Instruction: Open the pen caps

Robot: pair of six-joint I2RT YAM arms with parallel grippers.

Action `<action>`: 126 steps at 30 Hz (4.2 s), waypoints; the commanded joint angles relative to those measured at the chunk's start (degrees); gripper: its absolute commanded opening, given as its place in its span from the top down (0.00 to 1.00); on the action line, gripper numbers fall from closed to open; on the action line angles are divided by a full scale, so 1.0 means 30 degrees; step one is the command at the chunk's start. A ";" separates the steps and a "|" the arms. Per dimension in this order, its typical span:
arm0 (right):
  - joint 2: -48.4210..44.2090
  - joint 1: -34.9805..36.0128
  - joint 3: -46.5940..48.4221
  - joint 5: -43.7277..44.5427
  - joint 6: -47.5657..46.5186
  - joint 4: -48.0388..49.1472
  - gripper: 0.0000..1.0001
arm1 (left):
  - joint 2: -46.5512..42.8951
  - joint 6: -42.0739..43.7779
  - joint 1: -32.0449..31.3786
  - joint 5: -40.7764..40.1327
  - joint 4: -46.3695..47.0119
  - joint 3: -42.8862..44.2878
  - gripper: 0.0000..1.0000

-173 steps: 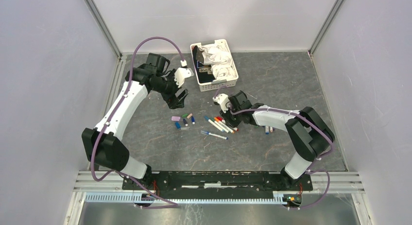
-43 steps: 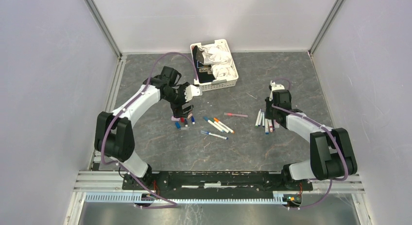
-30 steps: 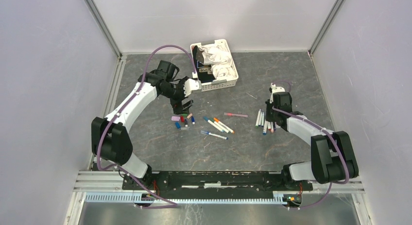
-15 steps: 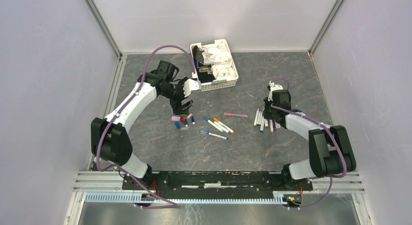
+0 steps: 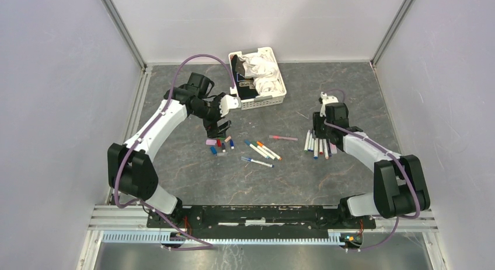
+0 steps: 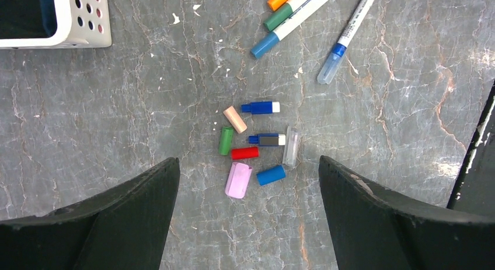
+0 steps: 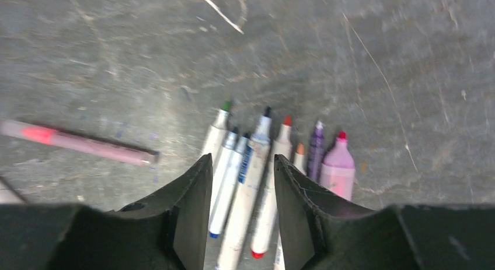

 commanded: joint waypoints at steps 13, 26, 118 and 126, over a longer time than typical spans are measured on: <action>0.4447 0.4822 0.5579 -0.4133 -0.6081 -0.1314 0.46 | -0.1056 -0.2734 0.0587 -0.0164 0.0129 0.1929 0.02; 0.7248 0.5452 0.5982 -0.4987 -0.7925 -0.2363 0.57 | -0.2054 -0.3653 0.1426 -0.0624 0.1032 0.2027 0.00; 0.4127 0.4921 0.5323 -1.5246 -0.4173 -0.4775 1.00 | -0.0848 0.7635 -0.0156 -0.3323 -0.0412 -0.1983 0.98; 0.2346 0.2734 0.4120 -0.5320 -0.1051 -0.3936 1.00 | 0.0834 0.4506 -0.0450 -0.1812 0.2519 -0.3511 0.98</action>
